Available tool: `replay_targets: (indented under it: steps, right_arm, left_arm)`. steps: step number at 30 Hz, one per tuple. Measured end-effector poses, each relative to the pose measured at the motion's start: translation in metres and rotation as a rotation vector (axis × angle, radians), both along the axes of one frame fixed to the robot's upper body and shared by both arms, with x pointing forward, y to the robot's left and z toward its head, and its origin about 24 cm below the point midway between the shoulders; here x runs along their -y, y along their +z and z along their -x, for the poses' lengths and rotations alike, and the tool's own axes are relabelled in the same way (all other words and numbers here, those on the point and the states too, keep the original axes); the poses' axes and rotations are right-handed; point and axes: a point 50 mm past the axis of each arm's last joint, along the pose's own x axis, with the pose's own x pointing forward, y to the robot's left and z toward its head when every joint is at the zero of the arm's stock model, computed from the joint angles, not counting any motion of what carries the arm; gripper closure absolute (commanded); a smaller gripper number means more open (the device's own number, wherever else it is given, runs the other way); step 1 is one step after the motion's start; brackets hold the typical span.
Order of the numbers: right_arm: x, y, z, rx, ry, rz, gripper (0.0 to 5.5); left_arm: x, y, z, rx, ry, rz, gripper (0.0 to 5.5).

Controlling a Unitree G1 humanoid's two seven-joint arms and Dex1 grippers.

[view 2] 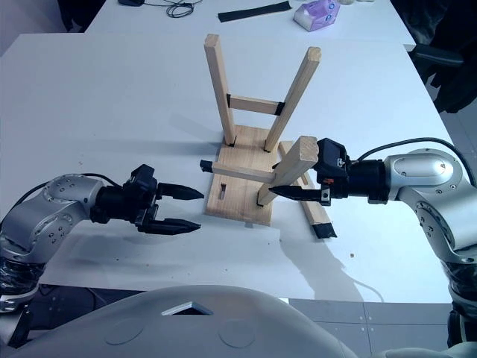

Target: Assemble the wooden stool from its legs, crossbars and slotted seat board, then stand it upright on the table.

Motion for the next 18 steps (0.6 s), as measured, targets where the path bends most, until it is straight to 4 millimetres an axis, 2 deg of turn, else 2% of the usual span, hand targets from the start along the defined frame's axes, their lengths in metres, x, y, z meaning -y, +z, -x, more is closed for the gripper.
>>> replay_targets:
  steps: [18]
  right_arm:
    - [-0.008, -0.015, -0.009, 0.009, 0.052, -0.001, 3.46]
  left_arm:
    - [0.0, 0.001, 0.0, -0.009, -0.02, 0.008, 2.11]
